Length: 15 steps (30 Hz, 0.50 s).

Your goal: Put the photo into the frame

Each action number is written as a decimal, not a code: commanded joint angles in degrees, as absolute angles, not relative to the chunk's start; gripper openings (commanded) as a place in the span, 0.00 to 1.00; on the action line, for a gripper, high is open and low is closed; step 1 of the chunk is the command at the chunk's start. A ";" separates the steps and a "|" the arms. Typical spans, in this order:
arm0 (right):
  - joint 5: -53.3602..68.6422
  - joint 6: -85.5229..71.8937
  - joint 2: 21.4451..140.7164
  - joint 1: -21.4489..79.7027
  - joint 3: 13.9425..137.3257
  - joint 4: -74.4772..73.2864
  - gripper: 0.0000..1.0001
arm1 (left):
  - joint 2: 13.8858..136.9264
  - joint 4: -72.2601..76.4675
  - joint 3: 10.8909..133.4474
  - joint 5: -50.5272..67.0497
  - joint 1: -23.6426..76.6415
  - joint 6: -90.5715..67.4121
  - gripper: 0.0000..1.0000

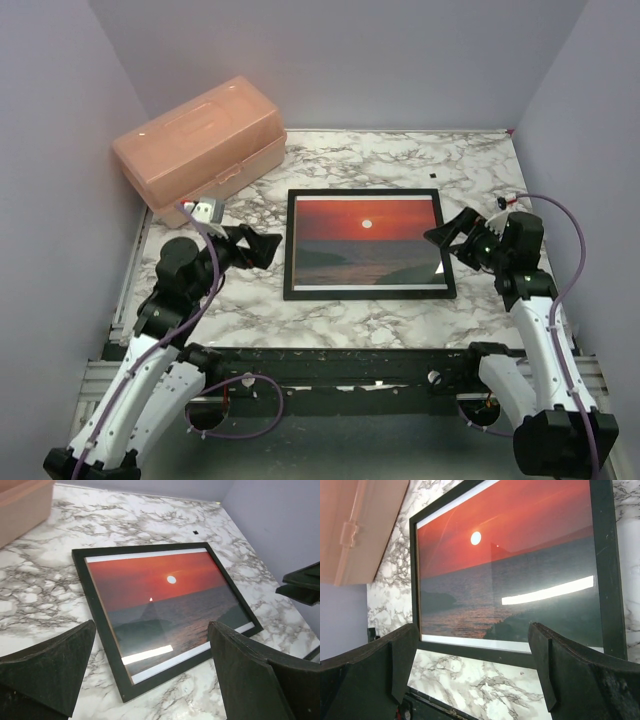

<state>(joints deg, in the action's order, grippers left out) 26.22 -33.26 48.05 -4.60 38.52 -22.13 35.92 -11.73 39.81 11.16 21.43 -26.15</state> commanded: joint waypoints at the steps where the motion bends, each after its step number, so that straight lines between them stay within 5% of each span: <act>1: 25.75 -32.02 43.81 -4.88 34.91 -19.96 1.00 | 26.31 -7.21 31.29 2.13 21.05 -22.83 0.98; 9: 10.05 -30.40 37.22 -4.89 32.22 -15.95 1.00 | 13.06 -0.90 18.76 -9.61 21.09 -15.25 0.98; 15: -4.28 -24.18 35.70 -4.89 27.38 -8.35 1.00 | 14.95 16.11 7.52 -17.00 21.01 -9.61 0.98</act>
<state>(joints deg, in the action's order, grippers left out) 8.91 -29.17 35.90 -4.60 30.79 -15.25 12.84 1.21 14.04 -10.83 21.39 -16.38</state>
